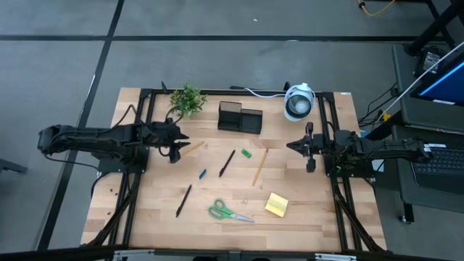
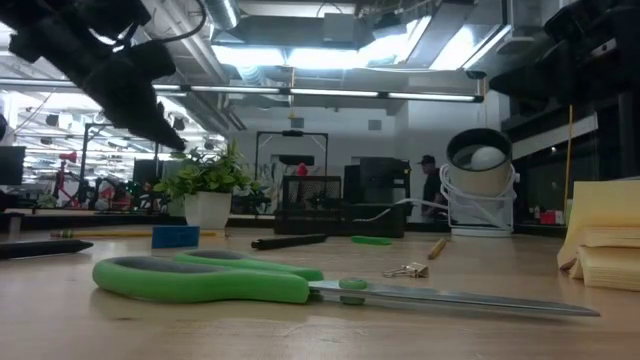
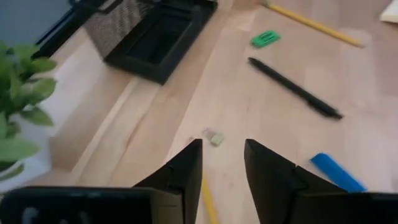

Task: Pick and place office supplies into organizer
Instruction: Put the left yellow pencil into the black organizer

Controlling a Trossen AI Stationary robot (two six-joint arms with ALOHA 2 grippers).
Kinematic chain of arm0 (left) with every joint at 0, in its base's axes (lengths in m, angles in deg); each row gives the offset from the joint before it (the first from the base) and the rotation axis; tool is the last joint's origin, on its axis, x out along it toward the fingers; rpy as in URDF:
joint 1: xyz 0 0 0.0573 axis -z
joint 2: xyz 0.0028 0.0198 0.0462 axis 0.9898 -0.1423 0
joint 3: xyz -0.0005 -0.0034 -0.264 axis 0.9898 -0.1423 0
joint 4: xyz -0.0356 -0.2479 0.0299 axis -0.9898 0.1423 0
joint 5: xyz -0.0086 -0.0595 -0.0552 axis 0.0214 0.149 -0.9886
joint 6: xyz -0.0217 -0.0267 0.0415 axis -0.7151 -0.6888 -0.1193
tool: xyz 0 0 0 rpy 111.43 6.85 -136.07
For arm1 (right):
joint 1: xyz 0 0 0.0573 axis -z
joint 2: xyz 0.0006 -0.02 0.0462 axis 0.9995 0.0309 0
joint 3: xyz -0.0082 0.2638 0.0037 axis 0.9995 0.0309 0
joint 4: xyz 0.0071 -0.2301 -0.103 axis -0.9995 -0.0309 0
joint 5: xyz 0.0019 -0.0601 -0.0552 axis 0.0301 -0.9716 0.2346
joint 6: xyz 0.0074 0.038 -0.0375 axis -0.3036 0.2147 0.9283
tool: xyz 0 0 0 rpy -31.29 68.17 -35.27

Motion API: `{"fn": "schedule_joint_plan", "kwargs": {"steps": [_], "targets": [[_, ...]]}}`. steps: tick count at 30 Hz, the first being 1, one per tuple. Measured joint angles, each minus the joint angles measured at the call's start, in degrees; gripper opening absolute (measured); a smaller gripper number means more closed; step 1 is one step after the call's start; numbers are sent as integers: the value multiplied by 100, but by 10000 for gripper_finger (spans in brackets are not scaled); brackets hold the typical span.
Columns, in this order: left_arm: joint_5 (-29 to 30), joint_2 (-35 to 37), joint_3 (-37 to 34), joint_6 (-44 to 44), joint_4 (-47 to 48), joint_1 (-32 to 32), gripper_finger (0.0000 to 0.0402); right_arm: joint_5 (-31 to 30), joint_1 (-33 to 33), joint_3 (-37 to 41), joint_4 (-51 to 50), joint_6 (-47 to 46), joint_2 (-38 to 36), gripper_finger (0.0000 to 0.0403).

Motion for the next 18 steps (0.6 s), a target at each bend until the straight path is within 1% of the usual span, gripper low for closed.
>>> {"fn": "schedule_joint_plan", "kwargs": {"steps": [2, 5, 8, 15, 18], "targets": [[7, -181, 249, 2, 284, 87, 119, -107, -1, 0, 2, -2, 0, 23], [223, -519, 657, -19, 928, 227, 120, -210, -1, 0, 29, 1, 0, 23], [421, -893, 914, -368, 1531, 348, 119, -216, 0, -1, 51, 16, 0, 23], [431, -1653, 990, -1650, 1515, 581, 119, -367, 0, -2, 65, 155, 0, 23], [430, -1969, 990, -1984, 1506, 615, 119, -367, 0, -2, 23, 162, 0, 23]]}}
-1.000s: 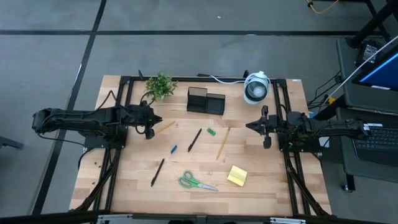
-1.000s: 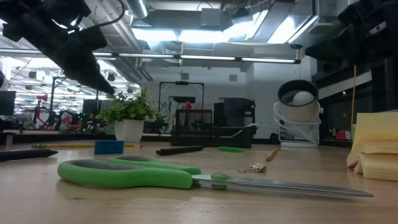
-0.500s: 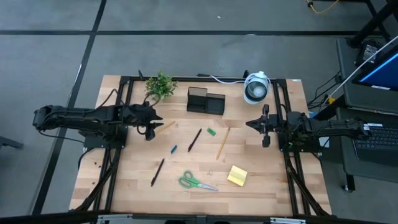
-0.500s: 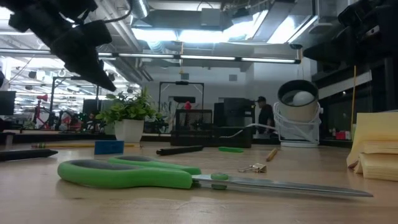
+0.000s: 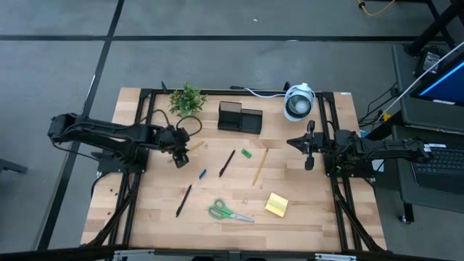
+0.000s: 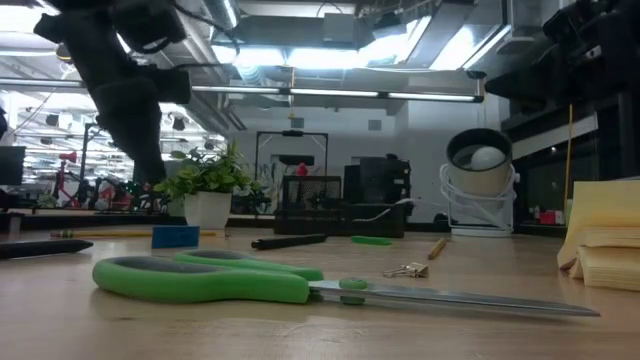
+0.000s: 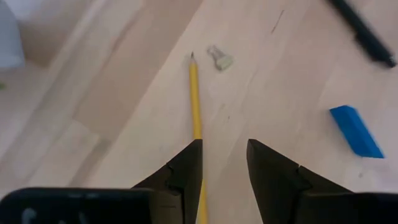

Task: Pick and place office supplies into organizer
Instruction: Put the left yellow pencil into the black organizer

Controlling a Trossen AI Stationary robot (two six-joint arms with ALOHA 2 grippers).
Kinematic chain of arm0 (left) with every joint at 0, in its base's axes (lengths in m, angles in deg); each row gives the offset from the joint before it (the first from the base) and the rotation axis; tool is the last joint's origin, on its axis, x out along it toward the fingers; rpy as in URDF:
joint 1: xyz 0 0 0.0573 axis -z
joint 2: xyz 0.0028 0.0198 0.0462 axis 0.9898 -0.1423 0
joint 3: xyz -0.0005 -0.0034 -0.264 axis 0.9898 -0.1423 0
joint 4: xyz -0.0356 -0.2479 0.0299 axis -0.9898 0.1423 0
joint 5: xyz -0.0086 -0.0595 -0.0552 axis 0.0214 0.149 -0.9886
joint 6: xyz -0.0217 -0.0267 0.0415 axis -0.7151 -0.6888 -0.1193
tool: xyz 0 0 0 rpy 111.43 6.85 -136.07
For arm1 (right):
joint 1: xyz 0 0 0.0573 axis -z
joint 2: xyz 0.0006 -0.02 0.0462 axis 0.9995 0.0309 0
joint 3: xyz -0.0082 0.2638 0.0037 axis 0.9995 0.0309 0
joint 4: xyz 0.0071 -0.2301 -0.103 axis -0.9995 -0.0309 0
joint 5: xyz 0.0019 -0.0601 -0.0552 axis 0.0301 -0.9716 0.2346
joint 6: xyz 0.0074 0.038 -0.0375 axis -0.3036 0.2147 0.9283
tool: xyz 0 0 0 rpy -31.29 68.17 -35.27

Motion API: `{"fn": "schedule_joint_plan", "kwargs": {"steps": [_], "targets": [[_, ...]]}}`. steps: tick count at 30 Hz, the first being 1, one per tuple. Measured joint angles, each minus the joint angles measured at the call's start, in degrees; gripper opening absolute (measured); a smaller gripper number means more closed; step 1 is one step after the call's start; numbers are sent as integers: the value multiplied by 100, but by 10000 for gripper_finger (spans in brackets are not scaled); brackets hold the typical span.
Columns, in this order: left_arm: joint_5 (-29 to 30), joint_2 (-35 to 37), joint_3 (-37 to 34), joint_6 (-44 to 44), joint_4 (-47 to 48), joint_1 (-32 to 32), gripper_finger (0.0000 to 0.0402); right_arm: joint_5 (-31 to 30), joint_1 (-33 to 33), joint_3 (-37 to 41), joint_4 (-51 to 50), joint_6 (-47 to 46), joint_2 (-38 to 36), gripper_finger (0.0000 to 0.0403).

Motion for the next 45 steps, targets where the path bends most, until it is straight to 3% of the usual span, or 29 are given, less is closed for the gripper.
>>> {"fn": "schedule_joint_plan", "kwargs": {"steps": [9, 29, 45], "targets": [[-420, -842, -2, -257, -4, 2, 118, -1, 0, 0, -48, -2, -1, 23], [-478, -1763, 2, -274, -30, -324, 118, -210, 0, 0, -47, -13, -2, 23], [-599, -1817, 9, -7, -7, -324, 51, -205, 0, 0, -45, -11, -1, 23]]}}
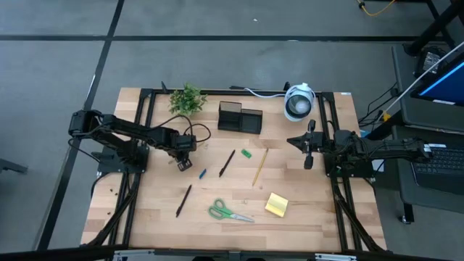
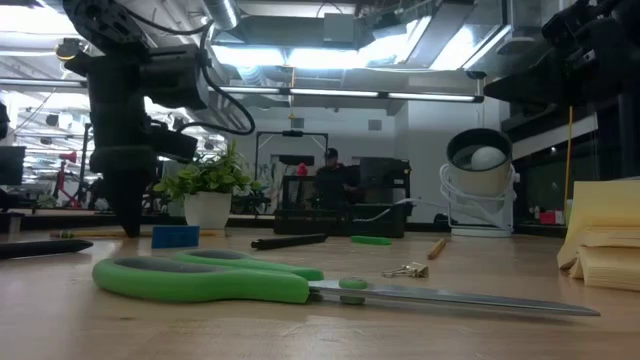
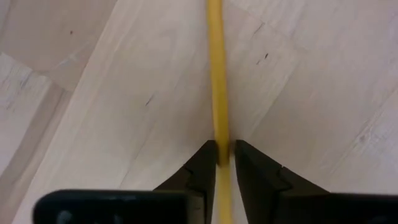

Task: Pick and place office supplies into organizer
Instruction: Put the left yellow pencil into the black organizer

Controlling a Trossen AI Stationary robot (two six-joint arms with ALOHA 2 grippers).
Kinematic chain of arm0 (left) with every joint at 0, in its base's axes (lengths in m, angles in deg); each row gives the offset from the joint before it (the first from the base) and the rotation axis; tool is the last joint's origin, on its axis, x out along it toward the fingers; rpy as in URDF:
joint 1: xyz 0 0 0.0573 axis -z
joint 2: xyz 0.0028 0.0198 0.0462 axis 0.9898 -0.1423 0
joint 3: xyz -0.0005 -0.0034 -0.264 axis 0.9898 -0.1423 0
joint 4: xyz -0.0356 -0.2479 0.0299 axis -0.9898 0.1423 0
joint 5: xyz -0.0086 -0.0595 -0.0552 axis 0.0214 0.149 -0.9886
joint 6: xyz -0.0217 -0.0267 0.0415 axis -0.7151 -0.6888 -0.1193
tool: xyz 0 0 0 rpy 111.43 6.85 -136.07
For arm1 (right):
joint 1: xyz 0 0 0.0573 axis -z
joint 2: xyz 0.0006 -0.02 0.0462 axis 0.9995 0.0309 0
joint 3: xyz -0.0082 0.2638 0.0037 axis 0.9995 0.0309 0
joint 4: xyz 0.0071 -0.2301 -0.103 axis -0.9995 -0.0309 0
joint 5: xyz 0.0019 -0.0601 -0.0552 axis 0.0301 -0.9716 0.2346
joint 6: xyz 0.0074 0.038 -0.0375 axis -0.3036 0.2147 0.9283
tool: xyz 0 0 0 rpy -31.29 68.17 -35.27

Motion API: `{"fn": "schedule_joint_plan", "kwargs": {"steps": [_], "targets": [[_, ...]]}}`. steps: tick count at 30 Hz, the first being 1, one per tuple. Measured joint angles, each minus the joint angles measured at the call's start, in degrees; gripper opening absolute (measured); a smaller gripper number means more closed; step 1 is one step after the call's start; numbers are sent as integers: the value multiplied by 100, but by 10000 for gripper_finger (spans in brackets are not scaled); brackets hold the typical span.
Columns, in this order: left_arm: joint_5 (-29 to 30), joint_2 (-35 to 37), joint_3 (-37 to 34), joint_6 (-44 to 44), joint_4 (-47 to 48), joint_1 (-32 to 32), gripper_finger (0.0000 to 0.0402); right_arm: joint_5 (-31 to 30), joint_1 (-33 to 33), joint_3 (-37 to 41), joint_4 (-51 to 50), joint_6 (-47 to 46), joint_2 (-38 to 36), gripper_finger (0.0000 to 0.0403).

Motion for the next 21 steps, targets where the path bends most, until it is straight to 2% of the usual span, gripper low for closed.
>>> {"fn": "schedule_joint_plan", "kwargs": {"steps": [8, 21], "targets": [[-2, -4, -4, 362, 12, 2, 25, 2, 0, 0, 0, 0, -1, 23], [203, -32, 210, 503, 317, -2, 21, 2, 0, 0, 0, 0, -1, 23]]}}
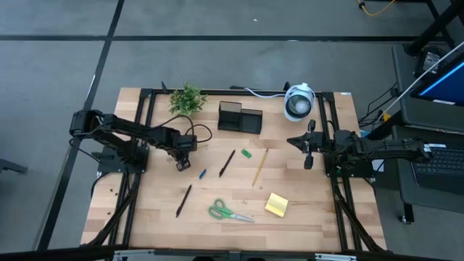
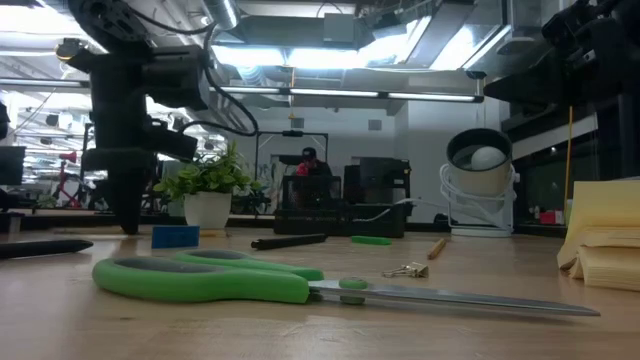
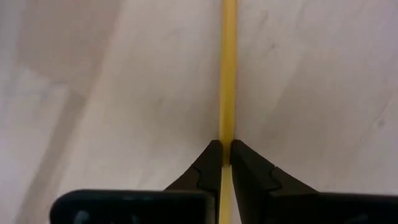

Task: Pick and place office supplies into organizer
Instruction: Put the left yellow pencil into the black organizer

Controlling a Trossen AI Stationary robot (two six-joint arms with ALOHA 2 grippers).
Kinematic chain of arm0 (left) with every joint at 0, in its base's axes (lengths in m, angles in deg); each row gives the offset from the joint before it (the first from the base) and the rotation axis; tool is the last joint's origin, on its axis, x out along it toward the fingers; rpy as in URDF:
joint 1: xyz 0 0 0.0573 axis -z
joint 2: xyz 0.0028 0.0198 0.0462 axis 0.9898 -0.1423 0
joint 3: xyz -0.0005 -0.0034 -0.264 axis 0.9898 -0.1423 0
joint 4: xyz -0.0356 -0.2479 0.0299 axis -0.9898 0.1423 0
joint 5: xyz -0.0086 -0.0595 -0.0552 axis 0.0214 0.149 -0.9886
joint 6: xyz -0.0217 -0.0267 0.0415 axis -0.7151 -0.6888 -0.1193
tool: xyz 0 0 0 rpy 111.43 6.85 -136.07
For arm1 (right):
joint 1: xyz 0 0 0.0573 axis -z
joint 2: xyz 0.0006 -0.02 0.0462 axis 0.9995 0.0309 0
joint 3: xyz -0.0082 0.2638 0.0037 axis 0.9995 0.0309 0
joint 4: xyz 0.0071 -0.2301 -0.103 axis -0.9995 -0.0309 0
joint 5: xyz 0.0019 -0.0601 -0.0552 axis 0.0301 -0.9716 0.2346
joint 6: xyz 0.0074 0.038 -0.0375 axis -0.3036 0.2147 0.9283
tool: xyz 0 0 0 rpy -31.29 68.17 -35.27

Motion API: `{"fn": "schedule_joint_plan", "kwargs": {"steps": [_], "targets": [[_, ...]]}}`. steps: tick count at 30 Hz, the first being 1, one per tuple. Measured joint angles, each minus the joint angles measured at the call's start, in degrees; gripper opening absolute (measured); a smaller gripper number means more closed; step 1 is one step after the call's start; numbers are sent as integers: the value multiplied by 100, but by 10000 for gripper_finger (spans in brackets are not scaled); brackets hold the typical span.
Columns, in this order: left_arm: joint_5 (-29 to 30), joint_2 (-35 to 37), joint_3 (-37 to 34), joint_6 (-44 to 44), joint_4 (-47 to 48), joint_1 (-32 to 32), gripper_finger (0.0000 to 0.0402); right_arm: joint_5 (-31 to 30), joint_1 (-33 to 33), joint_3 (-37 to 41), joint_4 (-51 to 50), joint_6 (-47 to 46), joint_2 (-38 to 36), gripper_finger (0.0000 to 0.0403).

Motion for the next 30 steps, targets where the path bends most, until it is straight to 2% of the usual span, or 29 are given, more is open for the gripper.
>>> {"fn": "schedule_joint_plan", "kwargs": {"steps": [6, 12, 22, 30], "targets": [[610, 7, 371, -1, 639, 2, 21, 2, 0, 0, 0, 0, 2, 23], [1215, 10, 701, 200, 763, 2, 22, 2, 0, 0, 0, 0, 0, 23], [1480, 17, 1600, 1080, 734, -21, 24, 2, 0, 0, 0, -17, 1, 23], [1756, 17, 2209, 1487, 633, -350, 24, 2, 0, 0, 0, -20, 2, 23]]}}
